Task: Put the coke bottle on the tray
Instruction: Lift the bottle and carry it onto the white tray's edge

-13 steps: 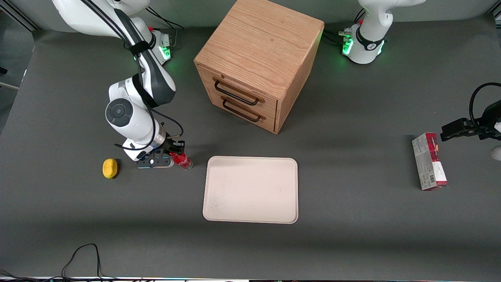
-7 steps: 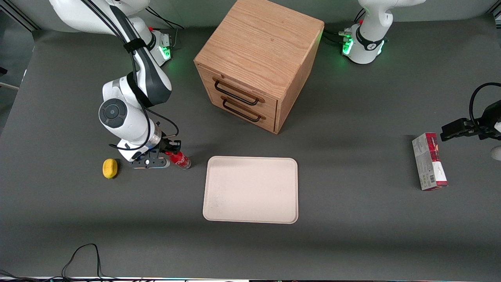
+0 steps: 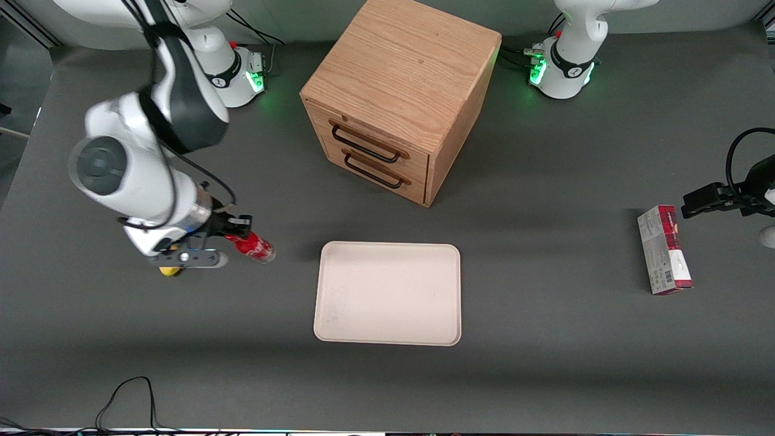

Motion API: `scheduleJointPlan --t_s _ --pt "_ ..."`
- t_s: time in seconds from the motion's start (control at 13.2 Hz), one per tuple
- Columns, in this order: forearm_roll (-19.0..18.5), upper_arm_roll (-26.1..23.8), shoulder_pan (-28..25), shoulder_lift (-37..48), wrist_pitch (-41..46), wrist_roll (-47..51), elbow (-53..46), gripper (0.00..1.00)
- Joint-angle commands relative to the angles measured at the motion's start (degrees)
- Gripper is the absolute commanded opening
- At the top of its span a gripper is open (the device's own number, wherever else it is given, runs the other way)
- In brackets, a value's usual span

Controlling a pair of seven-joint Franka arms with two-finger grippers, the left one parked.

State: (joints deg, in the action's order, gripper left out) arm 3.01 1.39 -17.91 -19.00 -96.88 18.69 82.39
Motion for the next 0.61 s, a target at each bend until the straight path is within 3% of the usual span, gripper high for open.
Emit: scheduleJointPlan --t_s 0.0,0.08,0.3,0.53 --pt "0.5 0.0 1.6 -13.8 14.9 -0.5 -26.1 0.00" --pt "0.5 -0.1 1.7 -16.8 17.1 -0.4 -31.5 0.00" --pt "0.5 -0.3 1.7 -19.0 15.9 -0.1 -32.5 0.00" --pt "0.6 -2.7 0.9 -24.4 7.1 8.5 -32.9 0.00"
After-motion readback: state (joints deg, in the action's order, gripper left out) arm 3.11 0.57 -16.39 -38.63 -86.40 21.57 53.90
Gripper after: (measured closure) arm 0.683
